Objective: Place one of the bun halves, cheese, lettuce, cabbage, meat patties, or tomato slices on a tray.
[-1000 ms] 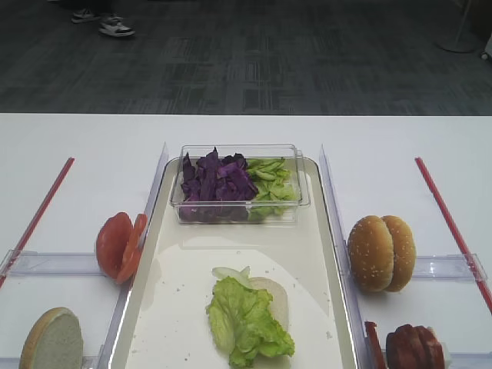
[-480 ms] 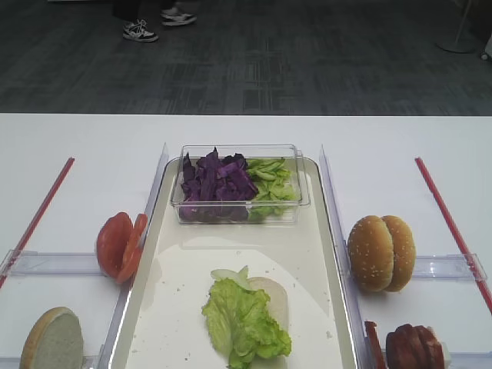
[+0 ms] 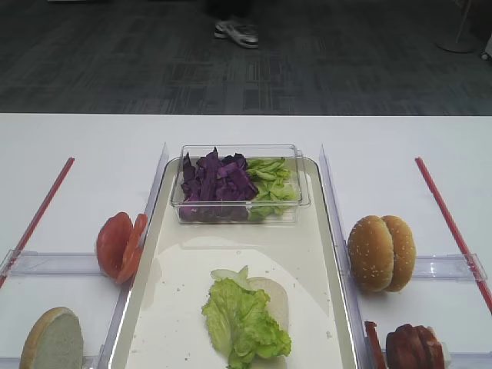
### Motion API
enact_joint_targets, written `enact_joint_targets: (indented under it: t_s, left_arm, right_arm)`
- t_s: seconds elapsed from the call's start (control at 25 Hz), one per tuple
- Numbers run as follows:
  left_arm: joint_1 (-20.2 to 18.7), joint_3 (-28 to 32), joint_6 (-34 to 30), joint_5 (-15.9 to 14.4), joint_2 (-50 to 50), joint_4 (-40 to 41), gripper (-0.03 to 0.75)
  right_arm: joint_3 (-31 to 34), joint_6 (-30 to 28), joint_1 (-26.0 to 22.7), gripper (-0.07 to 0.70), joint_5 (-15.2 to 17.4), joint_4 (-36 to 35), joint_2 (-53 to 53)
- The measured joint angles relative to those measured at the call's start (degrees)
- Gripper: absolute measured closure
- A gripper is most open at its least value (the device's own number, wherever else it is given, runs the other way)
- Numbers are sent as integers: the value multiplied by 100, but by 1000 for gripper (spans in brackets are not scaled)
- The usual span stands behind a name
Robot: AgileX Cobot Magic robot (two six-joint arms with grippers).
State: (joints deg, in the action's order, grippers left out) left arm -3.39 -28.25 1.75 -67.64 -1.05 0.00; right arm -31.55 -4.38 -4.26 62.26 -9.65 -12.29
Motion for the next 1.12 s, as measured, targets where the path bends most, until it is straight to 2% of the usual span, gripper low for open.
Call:
enact_joint_targets:
  t_s: [0.2,1.12]
  left_arm:
    - [0,0,0,0,0,0,283]
    - [0,0,0,0,0,0,283]
  right_arm:
    - [159,0,0,178,-161,-31,288]
    - [237,0,0,178,-142,-35,872]
